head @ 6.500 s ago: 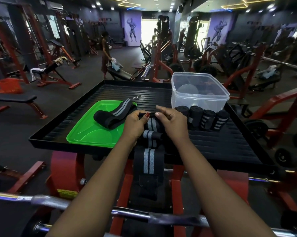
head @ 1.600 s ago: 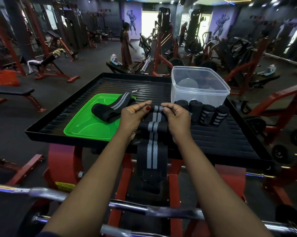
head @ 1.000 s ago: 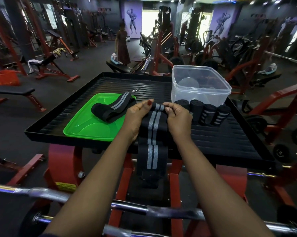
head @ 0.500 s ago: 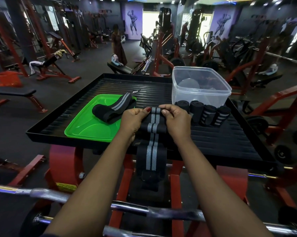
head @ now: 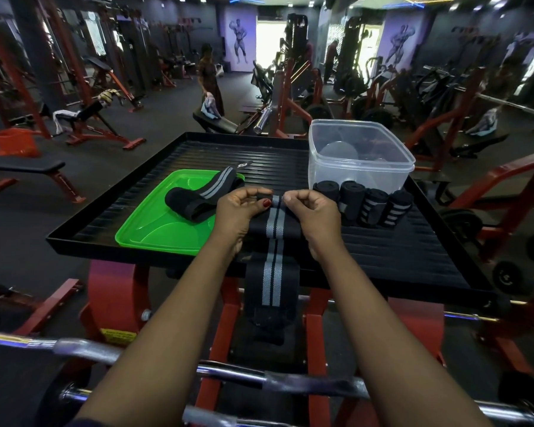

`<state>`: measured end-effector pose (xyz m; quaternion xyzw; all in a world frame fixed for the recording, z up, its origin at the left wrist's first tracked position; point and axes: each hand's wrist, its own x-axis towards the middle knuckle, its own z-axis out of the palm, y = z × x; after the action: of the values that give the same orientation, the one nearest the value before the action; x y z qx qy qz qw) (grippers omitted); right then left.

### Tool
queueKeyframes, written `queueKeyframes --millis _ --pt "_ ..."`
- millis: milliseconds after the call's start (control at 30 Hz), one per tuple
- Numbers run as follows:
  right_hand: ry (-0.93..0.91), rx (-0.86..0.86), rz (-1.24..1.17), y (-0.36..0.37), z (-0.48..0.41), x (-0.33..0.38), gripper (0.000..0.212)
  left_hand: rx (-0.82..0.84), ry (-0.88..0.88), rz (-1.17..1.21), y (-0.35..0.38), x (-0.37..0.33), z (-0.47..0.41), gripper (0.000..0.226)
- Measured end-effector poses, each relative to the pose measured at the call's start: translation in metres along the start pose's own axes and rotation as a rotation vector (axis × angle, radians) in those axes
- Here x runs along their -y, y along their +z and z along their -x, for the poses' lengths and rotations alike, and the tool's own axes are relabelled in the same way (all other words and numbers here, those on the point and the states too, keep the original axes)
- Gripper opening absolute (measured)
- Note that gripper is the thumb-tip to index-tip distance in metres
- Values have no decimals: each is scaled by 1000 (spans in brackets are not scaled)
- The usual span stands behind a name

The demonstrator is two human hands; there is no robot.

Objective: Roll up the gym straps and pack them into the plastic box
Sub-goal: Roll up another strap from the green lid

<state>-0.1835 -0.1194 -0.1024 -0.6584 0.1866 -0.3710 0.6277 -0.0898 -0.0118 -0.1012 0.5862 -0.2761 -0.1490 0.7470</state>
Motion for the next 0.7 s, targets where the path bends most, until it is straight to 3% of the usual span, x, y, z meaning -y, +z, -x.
queueKeyframes --millis 300,700 --pt "-121 -22 220 -3 -2 -2 12 27 -240 193 5 -2 3 9" --pt "-96 -18 144 -2 -2 -2 9 16 -31 33 4 -4 3 20"
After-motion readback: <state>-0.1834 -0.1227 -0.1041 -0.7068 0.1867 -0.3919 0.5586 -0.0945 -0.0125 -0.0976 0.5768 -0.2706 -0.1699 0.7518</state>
